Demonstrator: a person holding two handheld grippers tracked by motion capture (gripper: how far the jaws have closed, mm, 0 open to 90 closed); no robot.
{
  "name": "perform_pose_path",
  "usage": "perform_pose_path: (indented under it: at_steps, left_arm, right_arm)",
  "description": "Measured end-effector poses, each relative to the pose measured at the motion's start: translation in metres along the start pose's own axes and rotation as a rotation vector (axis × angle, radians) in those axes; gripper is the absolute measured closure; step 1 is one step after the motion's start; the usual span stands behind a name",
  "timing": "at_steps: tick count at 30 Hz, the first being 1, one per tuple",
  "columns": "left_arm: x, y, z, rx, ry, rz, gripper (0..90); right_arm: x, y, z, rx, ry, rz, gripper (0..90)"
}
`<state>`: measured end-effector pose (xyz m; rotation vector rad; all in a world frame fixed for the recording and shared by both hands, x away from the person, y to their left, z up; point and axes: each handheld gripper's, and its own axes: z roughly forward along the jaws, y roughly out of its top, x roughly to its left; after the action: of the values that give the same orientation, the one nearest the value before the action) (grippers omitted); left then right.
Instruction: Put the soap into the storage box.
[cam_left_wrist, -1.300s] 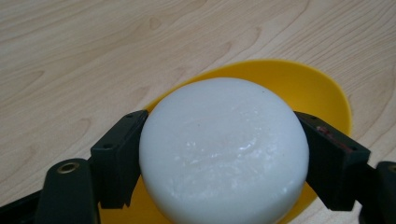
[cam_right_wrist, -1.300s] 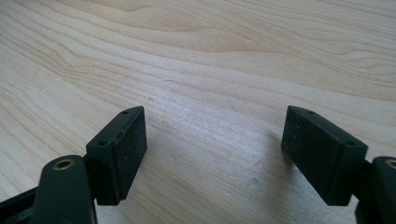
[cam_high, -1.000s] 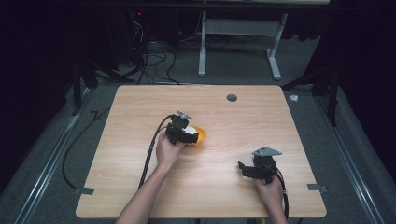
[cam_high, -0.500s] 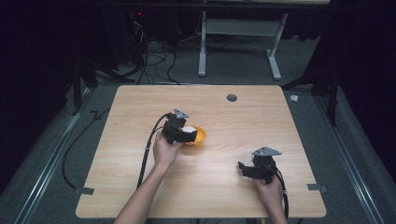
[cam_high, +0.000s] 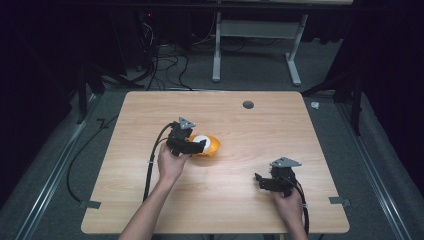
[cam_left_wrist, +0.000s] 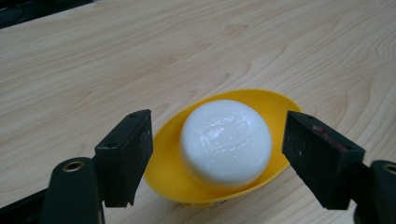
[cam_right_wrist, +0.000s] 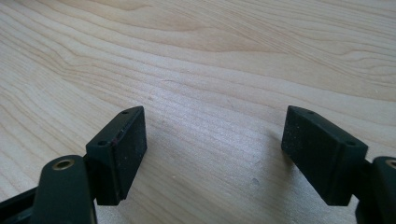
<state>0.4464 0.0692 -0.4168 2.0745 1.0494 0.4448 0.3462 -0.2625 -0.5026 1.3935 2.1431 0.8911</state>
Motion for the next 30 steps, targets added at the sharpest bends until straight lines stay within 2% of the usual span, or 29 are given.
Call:
perform_pose_path:
  at_steps: [30]
  left_arm:
    - [0.015, -0.017, -0.044, -0.057, 0.021, -0.021, 25.6]
  right_arm:
    - [0.000, 0.000, 0.000, 0.000, 0.000, -0.004, 23.0]
